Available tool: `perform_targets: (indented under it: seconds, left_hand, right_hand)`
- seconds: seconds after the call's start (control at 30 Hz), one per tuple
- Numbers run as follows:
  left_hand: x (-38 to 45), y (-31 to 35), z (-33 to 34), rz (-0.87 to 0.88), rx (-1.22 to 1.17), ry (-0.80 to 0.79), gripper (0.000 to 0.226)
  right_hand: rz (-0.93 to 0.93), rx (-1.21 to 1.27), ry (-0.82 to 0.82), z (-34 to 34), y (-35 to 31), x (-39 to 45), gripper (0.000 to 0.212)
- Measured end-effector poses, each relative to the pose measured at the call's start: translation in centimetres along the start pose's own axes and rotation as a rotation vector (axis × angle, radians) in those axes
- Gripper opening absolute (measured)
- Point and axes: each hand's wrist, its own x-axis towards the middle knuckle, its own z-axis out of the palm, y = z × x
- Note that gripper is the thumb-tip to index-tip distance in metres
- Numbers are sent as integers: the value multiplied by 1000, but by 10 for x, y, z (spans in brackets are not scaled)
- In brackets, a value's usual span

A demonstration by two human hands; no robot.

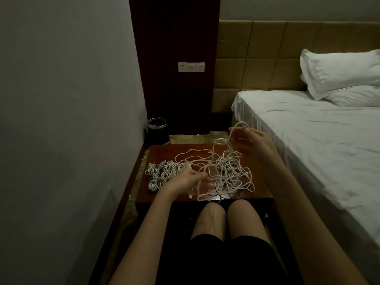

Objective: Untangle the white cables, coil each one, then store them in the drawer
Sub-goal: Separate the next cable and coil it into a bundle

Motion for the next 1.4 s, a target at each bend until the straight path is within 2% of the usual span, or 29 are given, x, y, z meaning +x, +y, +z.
perform_targets:
  seconds: [0.03,0.1,0.17,0.23,0.33,0.4,0.5,0.57,0.7,0.83,0.97,1.13,1.23,1.3,1.4]
  left_hand:
    - [-5,1,0,8,99,-6,29]
    - [-12,8,-1,72,211,124,28]
    - [-17,17,-2,175,250,332,25]
    - [-20,28,0,307,214,411,28]
    - [-17,37,17,396,178,204,56]
    - [-14,33,32,459,190,145,48]
    - [-13,22,44,530,47,156,18]
    - [-17,15,46,507,-12,146,19]
    - [-29,0,48,346,-260,25,23]
    - [-35,-6,50,271,-287,96,28]
    - [-35,3,51,401,-154,163,42]
    - [-31,4,51,474,244,321,36]
    - [-33,4,50,508,399,424,32]
    - [-36,7,48,542,403,442,28]
    - [-41,10,46,561,190,305,25]
  right_hand:
    - [0,-10,-6,0,-1,-4,32]
    - [-1,-10,-15,-1,1,-12,33]
    - [3,2,-17,-3,1,-20,34]
    - [0,0,-46,-4,1,-27,34]
    - [3,-35,-99,-5,-2,-35,34]
    - [2,-27,-106,-6,-3,-38,34]
    - [-2,8,-87,-10,0,-43,34]
    - [-6,72,-59,-14,5,-47,35]
    - [3,246,-4,-19,12,-53,36]
    - [53,183,-25,-17,17,-58,30]
    - [101,40,-112,-6,24,-66,29]
    - [91,-47,-124,2,28,-71,28]
    - [58,-94,-152,4,30,-71,28]
    - [77,-89,-171,4,30,-74,26]
    - [120,-7,-135,0,34,-74,28]
